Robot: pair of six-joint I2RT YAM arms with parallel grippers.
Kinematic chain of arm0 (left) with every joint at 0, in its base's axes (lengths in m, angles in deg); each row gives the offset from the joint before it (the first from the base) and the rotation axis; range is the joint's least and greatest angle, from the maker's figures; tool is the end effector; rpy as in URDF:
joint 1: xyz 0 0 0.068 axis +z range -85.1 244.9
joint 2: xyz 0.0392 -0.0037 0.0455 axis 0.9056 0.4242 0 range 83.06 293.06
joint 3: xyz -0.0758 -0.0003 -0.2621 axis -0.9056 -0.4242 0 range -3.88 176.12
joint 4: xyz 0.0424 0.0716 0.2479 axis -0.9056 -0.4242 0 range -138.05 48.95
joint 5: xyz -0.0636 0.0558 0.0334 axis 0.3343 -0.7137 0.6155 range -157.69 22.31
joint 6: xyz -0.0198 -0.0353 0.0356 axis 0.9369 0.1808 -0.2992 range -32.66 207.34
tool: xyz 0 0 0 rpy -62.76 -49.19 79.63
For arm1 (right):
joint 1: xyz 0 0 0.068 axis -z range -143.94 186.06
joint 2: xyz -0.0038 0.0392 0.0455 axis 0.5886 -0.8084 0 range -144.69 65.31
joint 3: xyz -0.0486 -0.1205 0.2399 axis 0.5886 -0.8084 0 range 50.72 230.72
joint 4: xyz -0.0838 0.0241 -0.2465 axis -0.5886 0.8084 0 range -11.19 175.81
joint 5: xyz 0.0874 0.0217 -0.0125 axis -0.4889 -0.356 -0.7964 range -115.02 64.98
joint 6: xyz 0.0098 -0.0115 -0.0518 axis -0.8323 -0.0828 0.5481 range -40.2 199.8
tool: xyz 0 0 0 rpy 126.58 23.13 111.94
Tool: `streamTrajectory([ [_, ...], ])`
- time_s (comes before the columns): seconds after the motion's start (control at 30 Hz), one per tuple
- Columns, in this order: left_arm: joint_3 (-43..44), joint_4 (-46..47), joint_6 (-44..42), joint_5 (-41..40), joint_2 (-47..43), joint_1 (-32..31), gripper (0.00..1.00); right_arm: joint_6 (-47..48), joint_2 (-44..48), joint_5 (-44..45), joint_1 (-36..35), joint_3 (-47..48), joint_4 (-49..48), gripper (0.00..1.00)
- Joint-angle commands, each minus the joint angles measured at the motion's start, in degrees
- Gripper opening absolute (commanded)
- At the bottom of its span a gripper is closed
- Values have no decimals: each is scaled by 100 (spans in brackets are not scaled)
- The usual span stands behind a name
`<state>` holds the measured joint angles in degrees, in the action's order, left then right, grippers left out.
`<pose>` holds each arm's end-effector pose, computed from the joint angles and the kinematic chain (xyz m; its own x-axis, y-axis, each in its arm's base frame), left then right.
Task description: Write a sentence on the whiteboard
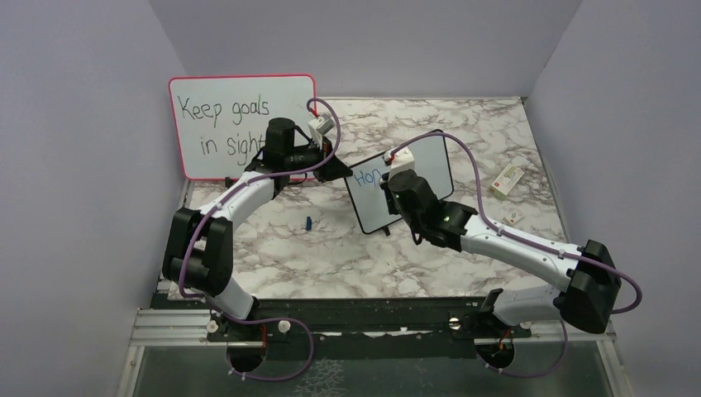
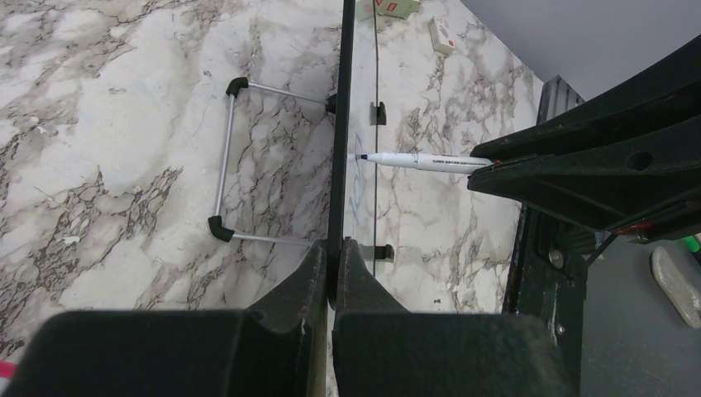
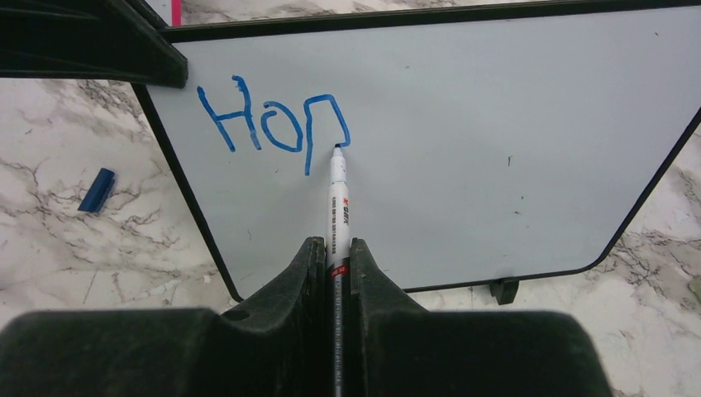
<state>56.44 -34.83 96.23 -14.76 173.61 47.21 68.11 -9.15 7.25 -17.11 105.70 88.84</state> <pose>0.3265 -0.1339 0.2672 -0.5186 0.0676 -0.8523 0.8071 0.3678 -0.4619 0.1896 0.2215 0.2915 -0.3699 -0.2081 -0.9055 -0.3302 0.9404 -0.0812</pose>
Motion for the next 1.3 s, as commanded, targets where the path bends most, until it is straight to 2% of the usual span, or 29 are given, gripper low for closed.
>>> streamTrajectory([
  [0.0, 33, -298, -238, 69, 16, 3, 0, -89, 79, -329, 18, -26, -33, 1],
  [0.43, 42, -302, -235, 69, 19, 3, 0, -37, -58, -498, 17, 134, -238, 1],
  [0.83, 33, -298, -238, 58, 2, 3, 0, 16, 454, 66, 38, -61, -221, 1],
  [1.27, 33, -303, -221, 68, -10, 3, 0, 35, 343, -71, 175, -39, -254, 1],
])
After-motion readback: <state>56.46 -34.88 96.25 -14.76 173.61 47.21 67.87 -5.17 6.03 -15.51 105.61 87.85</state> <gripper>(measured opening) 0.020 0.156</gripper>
